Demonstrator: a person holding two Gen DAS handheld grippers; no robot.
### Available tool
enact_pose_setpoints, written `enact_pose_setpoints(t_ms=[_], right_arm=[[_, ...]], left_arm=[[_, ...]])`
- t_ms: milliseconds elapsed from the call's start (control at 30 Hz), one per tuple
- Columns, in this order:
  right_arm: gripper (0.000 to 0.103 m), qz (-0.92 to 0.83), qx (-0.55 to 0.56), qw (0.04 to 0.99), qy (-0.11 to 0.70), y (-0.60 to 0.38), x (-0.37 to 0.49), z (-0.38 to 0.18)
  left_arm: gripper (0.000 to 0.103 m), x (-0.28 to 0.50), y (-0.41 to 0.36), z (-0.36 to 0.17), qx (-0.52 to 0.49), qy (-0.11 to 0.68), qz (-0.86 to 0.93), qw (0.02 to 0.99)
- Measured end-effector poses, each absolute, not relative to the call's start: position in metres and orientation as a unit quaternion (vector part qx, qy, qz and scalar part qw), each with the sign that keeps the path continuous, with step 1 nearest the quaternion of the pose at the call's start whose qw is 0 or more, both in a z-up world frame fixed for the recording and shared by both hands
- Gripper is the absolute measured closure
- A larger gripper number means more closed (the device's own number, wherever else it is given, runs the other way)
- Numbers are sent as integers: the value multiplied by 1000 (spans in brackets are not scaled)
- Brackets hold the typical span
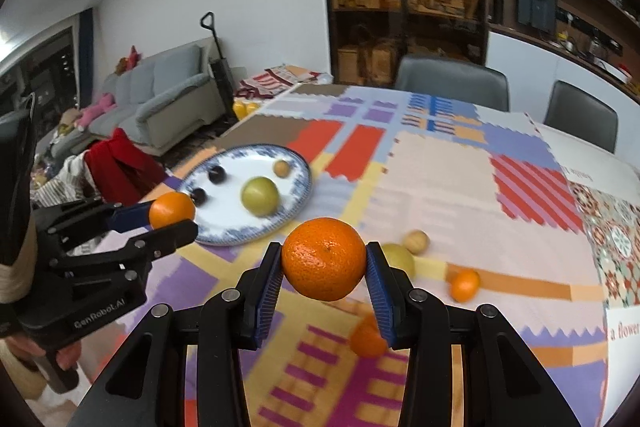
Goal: Organize fruits
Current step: 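Carry both oranges over the plate and open both tools to release them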
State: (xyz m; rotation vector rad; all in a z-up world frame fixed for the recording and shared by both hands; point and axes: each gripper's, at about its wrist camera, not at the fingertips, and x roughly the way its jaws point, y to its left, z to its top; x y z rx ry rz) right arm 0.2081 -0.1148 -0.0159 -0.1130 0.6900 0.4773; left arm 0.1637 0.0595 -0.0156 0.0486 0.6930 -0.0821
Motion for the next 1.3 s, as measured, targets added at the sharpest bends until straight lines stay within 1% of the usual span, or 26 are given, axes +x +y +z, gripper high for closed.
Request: enact_pose_setpoints(t_ms=[233,700,1000,1300], right_arm=[[61,261,-67,904,332,-82,218,-12],[61,301,-55,878,368,-14,265,-20],[61,302,-81,869,385,28,304,-31],[61,296,-89,846,434,58,342,-60]], left_arm=[[71,166,87,-13,28,329,-16,944],[71,194,146,-22,24,334,17,942],[71,232,181,-42,12,370,14,929],[71,271,206,-68,-24,416,-4,909]])
